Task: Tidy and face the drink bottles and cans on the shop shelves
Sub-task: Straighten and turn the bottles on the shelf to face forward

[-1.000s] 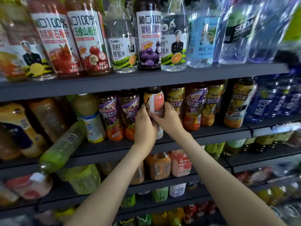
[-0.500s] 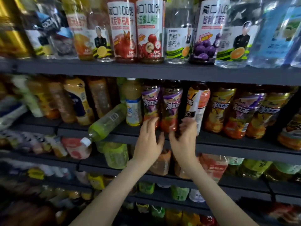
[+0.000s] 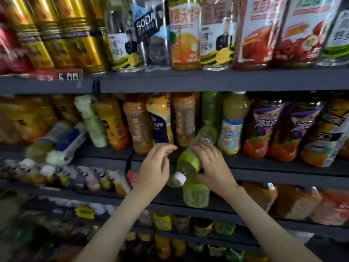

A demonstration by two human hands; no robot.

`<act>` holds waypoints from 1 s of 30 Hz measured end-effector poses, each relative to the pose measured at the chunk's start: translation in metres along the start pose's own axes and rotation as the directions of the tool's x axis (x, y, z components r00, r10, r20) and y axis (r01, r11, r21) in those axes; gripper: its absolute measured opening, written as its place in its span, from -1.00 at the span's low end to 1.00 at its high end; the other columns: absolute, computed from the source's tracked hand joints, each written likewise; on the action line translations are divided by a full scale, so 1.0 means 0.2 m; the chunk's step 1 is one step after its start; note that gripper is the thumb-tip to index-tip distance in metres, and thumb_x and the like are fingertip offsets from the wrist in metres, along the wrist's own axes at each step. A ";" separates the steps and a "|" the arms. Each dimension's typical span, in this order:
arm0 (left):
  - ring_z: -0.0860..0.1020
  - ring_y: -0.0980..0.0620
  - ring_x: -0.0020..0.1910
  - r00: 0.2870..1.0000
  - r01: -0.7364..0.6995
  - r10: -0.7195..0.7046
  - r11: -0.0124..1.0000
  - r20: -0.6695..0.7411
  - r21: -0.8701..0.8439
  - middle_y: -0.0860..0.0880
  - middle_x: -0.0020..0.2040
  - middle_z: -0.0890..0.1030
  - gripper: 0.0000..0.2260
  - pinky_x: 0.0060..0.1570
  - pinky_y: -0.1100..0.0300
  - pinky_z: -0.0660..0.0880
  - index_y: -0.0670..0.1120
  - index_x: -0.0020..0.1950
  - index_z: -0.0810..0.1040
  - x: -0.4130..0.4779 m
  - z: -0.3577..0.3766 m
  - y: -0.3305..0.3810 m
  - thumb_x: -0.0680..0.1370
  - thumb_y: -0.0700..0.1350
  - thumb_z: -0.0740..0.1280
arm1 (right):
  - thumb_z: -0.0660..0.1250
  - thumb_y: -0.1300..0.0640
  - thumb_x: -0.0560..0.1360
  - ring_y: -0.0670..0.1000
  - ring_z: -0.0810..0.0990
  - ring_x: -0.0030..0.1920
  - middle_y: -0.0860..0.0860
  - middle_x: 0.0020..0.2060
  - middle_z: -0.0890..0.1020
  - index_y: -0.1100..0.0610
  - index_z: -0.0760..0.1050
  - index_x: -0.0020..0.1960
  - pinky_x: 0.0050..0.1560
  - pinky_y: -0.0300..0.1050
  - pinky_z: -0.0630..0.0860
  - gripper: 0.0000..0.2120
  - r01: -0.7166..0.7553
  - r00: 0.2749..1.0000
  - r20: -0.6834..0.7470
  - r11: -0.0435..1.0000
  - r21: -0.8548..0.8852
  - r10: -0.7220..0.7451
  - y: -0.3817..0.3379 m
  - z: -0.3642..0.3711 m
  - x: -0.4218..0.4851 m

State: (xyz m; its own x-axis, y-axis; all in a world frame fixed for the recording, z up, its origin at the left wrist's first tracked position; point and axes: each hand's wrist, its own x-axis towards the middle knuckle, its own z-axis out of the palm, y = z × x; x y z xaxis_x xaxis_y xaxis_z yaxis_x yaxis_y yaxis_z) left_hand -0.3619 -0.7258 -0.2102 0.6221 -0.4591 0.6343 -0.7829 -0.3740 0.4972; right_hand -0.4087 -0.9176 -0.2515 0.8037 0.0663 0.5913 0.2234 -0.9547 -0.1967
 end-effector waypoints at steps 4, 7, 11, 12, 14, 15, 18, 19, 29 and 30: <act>0.37 0.22 0.21 0.958 0.080 -0.056 0.994 0.283 -0.072 0.07 0.23 0.44 -0.64 0.19 0.27 0.34 -0.05 0.34 0.41 0.04 0.06 -0.13 0.55 -0.25 0.27 | 0.43 0.04 0.30 0.12 0.33 0.34 0.22 0.20 0.53 0.20 0.30 0.29 0.32 0.01 0.29 -0.36 -0.012 0.987 -0.163 1.000 -0.021 0.008 -0.04 0.01 0.01; 0.43 0.03 0.25 0.916 0.167 -0.079 0.966 0.393 -0.195 -0.05 0.19 0.51 -0.64 0.10 0.25 0.37 -0.21 0.32 0.41 0.12 0.14 -0.12 0.54 -0.22 0.30 | 0.49 -0.06 0.28 0.06 0.42 0.23 0.18 0.14 0.55 0.22 0.32 0.27 0.23 -0.04 0.43 -0.31 -0.131 0.934 -0.317 0.985 0.116 0.162 -0.12 -0.04 0.05; 0.41 0.18 0.26 0.971 0.013 0.065 0.948 0.231 -0.319 0.07 0.27 0.45 -0.54 0.23 0.36 0.33 -0.03 0.37 0.33 0.22 0.20 -0.04 0.51 -0.13 0.37 | 0.50 -0.08 0.30 -0.11 0.45 0.15 -0.01 0.09 0.51 0.24 0.41 0.26 0.12 -0.37 0.37 -0.34 -0.291 0.805 -0.427 0.901 0.321 0.412 -0.19 -0.16 0.18; 0.41 0.15 0.26 0.979 -0.006 0.070 0.950 0.193 -0.313 0.05 0.26 0.45 -0.54 0.22 0.35 0.34 -0.05 0.38 0.32 0.25 0.22 -0.02 0.52 -0.12 0.37 | 0.51 -0.08 0.31 -0.11 0.48 0.14 -0.01 0.10 0.53 0.22 0.42 0.26 0.11 -0.36 0.40 -0.35 -0.335 0.774 -0.413 0.864 0.377 0.480 -0.19 -0.18 0.21; 0.41 0.08 0.28 0.987 -0.003 0.044 0.967 0.155 -0.254 -0.03 0.30 0.45 -0.53 0.23 0.30 0.34 -0.08 0.41 0.30 0.28 0.25 0.01 0.54 -0.07 0.34 | 0.48 -0.12 0.34 -0.13 0.50 0.08 -0.02 0.07 0.57 0.17 0.46 0.24 0.06 -0.27 0.46 -0.41 -0.419 0.705 -0.371 0.777 0.470 0.605 -0.19 -0.21 0.26; 0.39 0.06 0.30 0.988 0.009 0.027 0.973 0.154 -0.229 -0.04 0.32 0.44 -0.52 0.26 0.25 0.35 -0.08 0.42 0.28 0.29 0.27 0.03 0.54 -0.05 0.33 | 0.45 -0.17 0.33 -0.12 0.52 0.06 -0.03 0.03 0.58 0.15 0.47 0.21 0.05 -0.22 0.49 -0.42 -0.455 0.668 -0.361 0.741 0.494 0.650 -0.18 -0.22 0.28; 0.37 0.01 0.33 0.989 0.061 -0.037 0.984 0.143 -0.169 -0.08 0.36 0.40 -0.49 0.27 0.22 0.32 -0.10 0.46 0.23 0.31 0.32 0.07 0.55 -0.04 0.30 | 0.33 -0.34 0.29 0.00 0.54 0.11 0.04 0.05 0.58 0.19 0.43 0.23 0.07 -0.07 0.53 -0.27 -0.531 0.643 -0.327 0.711 0.461 0.692 -0.12 -0.22 0.32; 0.39 -0.01 0.32 0.991 0.074 -0.055 0.985 0.122 -0.155 -0.10 0.34 0.41 -0.50 0.24 0.24 0.32 -0.13 0.45 0.24 0.31 0.33 0.07 0.56 -0.06 0.29 | 0.34 -0.33 0.31 0.03 0.52 0.15 0.08 0.09 0.57 0.22 0.40 0.27 0.09 -0.04 0.52 -0.24 -0.544 0.666 -0.302 0.720 0.431 0.683 -0.10 -0.21 0.32; 0.49 -0.08 0.18 0.992 0.117 -0.113 0.989 0.052 -0.089 -0.16 0.22 0.47 -0.58 0.07 0.25 0.40 -0.20 0.34 0.34 0.27 0.32 0.06 0.53 -0.16 0.34 | 0.45 0.11 0.43 0.08 0.43 0.25 0.14 0.22 0.44 0.26 0.27 0.37 0.22 -0.09 0.44 -0.38 -0.483 0.768 -0.321 0.830 0.280 0.555 -0.09 -0.11 0.22; 0.49 -0.08 0.18 0.993 0.111 -0.107 0.991 0.053 -0.079 -0.16 0.22 0.47 -0.57 0.09 0.24 0.40 -0.20 0.34 0.34 0.25 0.30 0.06 0.52 -0.16 0.35 | 0.47 0.16 0.41 0.08 0.42 0.24 0.16 0.20 0.44 0.28 0.27 0.35 0.23 -0.09 0.44 -0.38 -0.458 0.752 -0.385 0.845 0.277 0.535 -0.13 -0.10 0.20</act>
State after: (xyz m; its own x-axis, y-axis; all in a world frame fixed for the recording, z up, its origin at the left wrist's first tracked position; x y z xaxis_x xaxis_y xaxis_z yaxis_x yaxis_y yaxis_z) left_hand -0.3390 -0.8018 -0.2087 0.7020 -0.4586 0.5448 -0.7071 -0.3576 0.6101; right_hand -0.3933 -0.8966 -0.2063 0.5117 -0.5722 0.6409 -0.0268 -0.7562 -0.6538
